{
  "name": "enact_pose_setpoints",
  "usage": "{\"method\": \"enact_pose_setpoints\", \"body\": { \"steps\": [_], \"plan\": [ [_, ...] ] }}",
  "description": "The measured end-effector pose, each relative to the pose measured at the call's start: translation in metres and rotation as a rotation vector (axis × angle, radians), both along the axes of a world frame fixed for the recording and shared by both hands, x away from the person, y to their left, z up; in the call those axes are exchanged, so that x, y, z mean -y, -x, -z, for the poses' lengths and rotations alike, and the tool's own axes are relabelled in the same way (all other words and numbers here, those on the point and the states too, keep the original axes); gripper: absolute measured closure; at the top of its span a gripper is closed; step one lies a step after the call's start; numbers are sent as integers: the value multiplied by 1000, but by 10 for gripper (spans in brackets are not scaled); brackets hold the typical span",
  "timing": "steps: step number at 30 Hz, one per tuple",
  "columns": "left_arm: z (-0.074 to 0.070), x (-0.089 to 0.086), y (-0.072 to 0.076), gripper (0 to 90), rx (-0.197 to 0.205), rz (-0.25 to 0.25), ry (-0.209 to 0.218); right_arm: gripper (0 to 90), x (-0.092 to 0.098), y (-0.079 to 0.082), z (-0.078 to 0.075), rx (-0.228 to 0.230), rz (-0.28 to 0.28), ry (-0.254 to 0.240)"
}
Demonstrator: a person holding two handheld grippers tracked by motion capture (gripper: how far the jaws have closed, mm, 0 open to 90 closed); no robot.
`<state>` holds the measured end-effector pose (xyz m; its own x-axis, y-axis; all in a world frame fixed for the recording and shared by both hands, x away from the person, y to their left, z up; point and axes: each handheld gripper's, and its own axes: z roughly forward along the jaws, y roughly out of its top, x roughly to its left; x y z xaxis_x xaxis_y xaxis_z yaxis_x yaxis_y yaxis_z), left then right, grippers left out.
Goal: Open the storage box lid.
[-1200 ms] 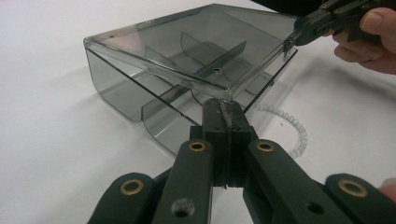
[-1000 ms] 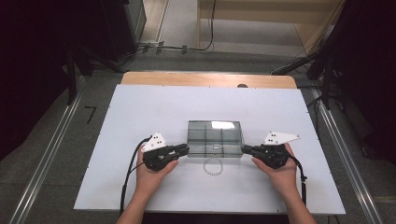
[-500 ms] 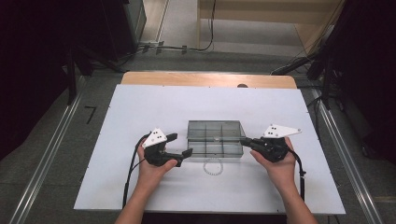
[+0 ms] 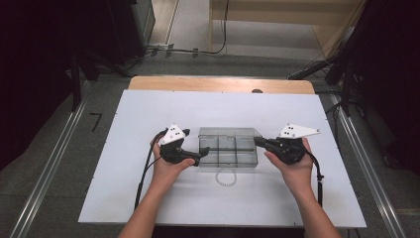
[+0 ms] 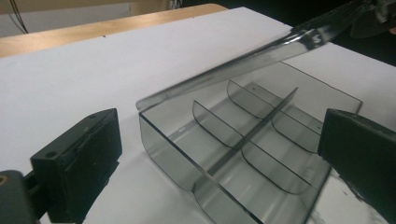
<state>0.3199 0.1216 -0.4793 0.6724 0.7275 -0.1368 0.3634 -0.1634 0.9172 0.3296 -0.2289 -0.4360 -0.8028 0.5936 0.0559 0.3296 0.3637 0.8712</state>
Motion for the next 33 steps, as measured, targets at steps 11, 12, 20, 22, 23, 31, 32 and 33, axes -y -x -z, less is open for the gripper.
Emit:
{"method": "enact_pose_setpoints", "body": {
  "steps": [11, 12, 20, 22, 23, 31, 32, 33],
  "plan": [
    [-4, 3, -27, 62, -1, 5, 8, 878, -1, -10, -8, 12, 24, -27],
    [-4, 4, -28, 75, 3, 3, 13, 878, -2, -11, -9, 15, 22, -27],
    [-2, 7, -41, 269, 3, 20, 9, 878, -5, -18, -13, 13, 25, -33],
    [-1, 7, -44, 304, -4, 23, 15, 878, -5, -20, -14, 11, 28, -34],
    [0, 7, -45, 305, -9, 21, 10, 878, -5, -21, -14, 9, 29, -37],
    [5, 9, -51, 383, -10, 2, 12, 877, -2, -25, -17, 3, 33, -41],
    [6, 10, -51, 394, -10, 2, 13, 877, -2, -25, -18, 0, 32, -40],
    [6, 10, -52, 409, -8, 0, 12, 878, -1, -26, -18, 0, 32, -40]
  ]
}}
